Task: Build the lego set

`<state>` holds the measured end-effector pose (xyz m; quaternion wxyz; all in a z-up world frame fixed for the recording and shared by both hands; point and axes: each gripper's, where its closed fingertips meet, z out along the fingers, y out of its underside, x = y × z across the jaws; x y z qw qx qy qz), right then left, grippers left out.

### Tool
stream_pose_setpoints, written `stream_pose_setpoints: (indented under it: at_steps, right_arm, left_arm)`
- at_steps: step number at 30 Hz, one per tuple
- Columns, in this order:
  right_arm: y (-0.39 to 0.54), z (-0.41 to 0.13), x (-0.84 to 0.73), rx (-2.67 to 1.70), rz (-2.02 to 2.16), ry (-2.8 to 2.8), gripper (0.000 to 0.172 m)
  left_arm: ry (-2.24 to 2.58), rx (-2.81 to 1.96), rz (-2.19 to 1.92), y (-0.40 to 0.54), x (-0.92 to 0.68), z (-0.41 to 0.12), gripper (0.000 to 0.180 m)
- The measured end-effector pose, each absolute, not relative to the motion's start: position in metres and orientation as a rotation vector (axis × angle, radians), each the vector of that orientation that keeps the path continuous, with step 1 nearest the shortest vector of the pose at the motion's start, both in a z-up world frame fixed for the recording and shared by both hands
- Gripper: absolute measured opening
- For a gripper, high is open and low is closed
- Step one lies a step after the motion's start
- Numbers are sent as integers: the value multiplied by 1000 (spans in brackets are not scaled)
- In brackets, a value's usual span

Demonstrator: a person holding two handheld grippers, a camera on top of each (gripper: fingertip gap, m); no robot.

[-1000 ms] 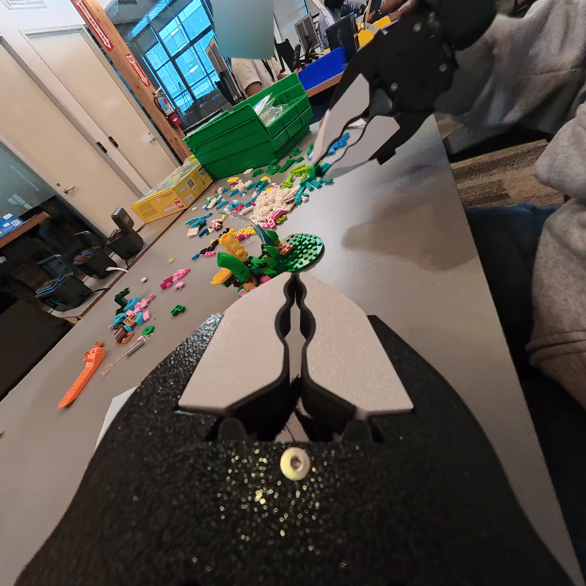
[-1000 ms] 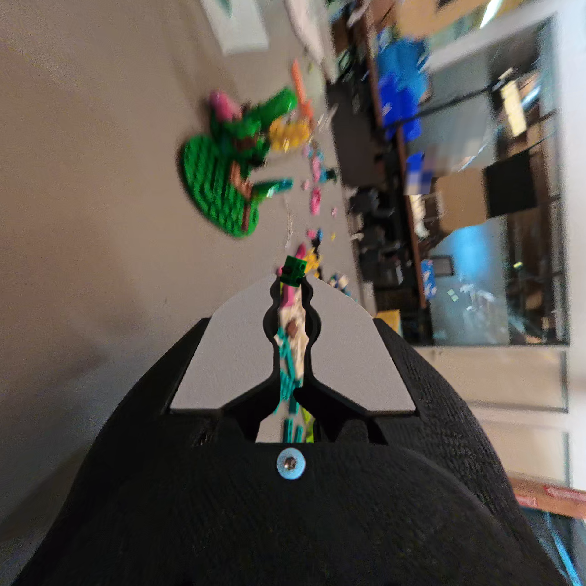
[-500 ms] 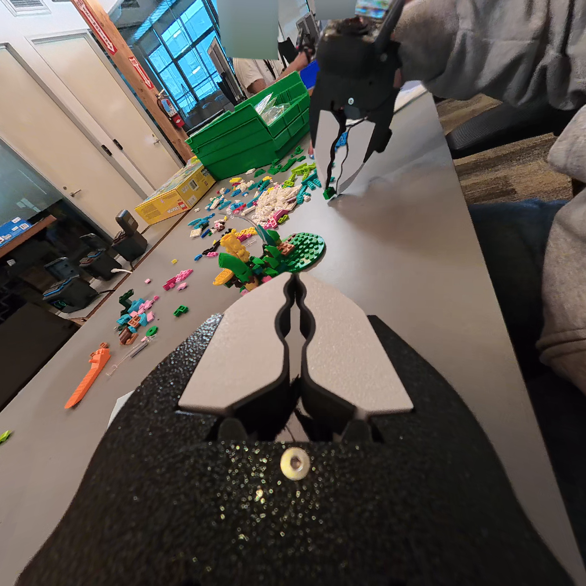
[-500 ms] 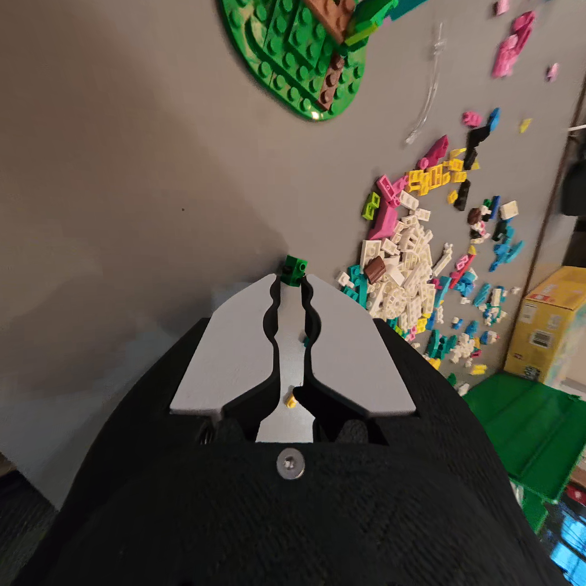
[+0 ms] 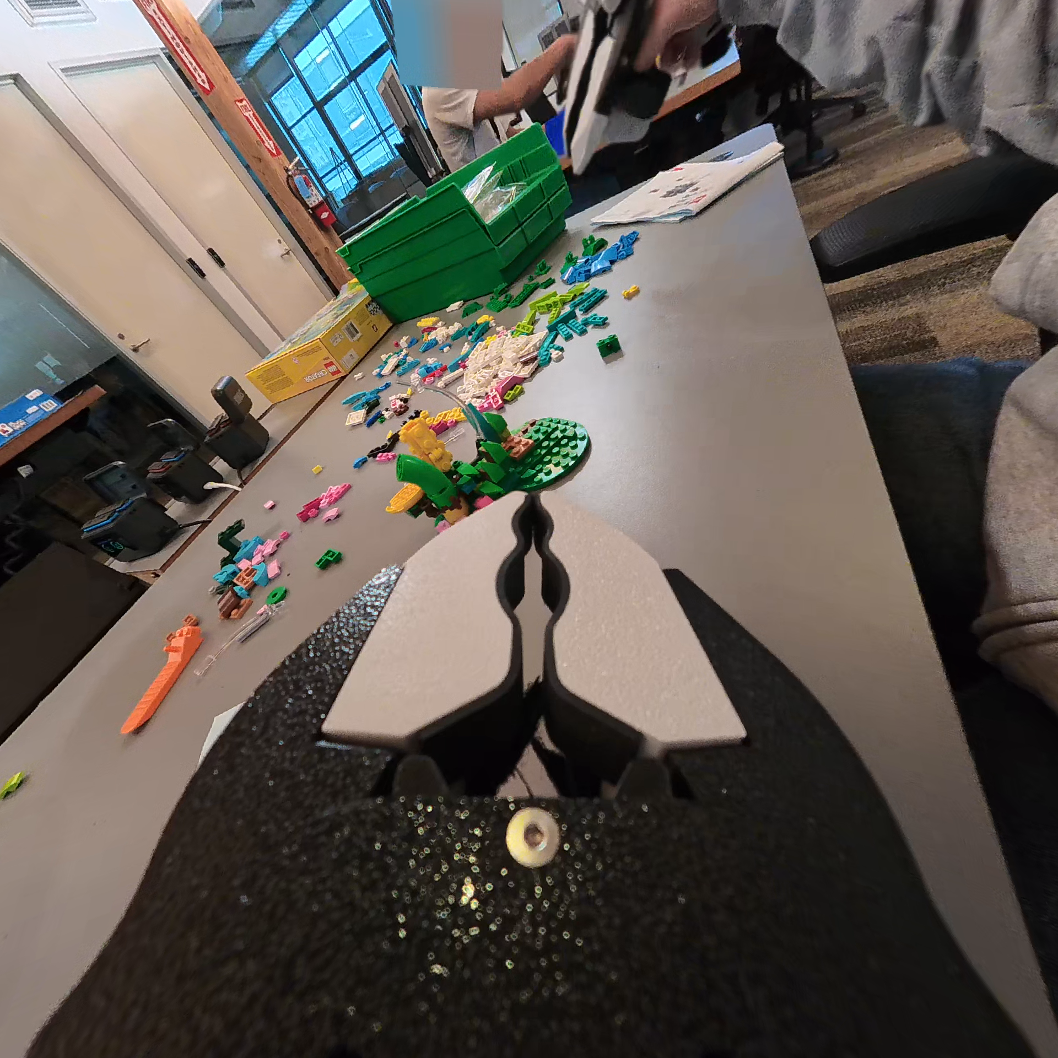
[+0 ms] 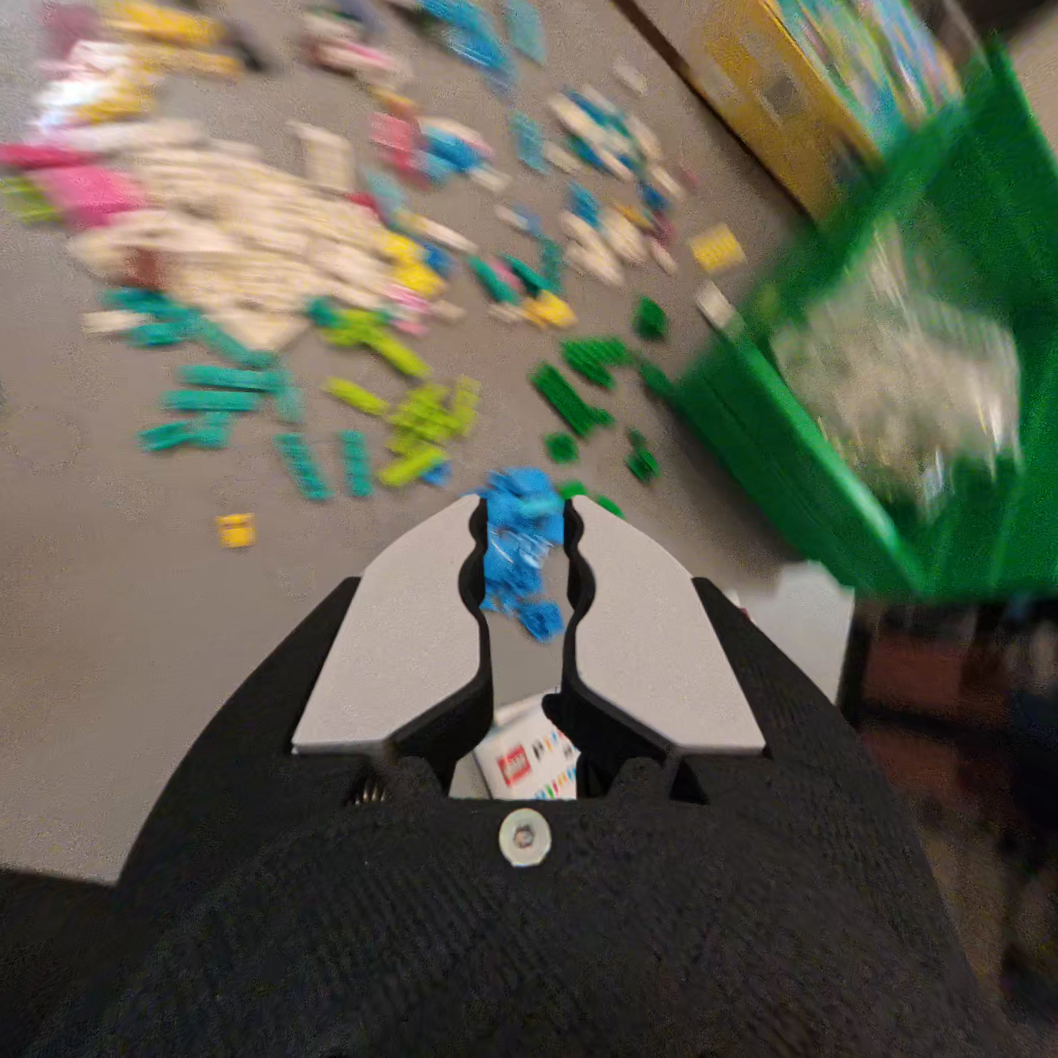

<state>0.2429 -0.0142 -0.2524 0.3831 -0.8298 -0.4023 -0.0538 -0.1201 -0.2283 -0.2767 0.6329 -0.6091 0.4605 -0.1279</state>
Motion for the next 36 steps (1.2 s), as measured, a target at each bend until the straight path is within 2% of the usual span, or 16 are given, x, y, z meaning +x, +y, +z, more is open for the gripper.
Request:
stream_pose_setpoints:
  at_steps: [1,5,11,16,18,19,22,25,30,36]
  right_arm:
    - [-4,-257,268,-2191,-112,-903,23]
    - [19,-285,299,-2286,216,-720,23]
    - [45,-326,333,-2406,121,-686,23]
    - [56,-340,334,-2438,159,-667,24]
    - [59,-343,335,-2445,153,-677,17]
    - [59,-343,337,-2448,141,-687,6]
    - [59,-331,329,-2400,144,-718,6]
    - [48,-295,283,-2223,248,-794,6]
    - [-20,-238,151,-1894,388,-1103,6]
    - [-115,-241,7,-1622,448,-1522,6]
  left_arm:
    - [1052,-1395,-294,-228,-120,-277,0]
    - [1042,-1403,-301,-227,-121,-276,0]
    - [1052,-1407,-290,-226,-120,-278,0]
    - [1056,-1409,-282,-226,-120,-279,0]
    - [1057,-1409,-279,-226,-120,-279,0]
    - [1057,-1409,-278,-226,-120,-279,0]
    - [1050,-1411,-274,-225,-120,-278,0]
    - [1035,-1409,-244,-223,-122,-278,0]
    - [992,-1414,-173,-215,-126,-277,0]
    - [924,-1403,-169,-213,-134,-269,0]
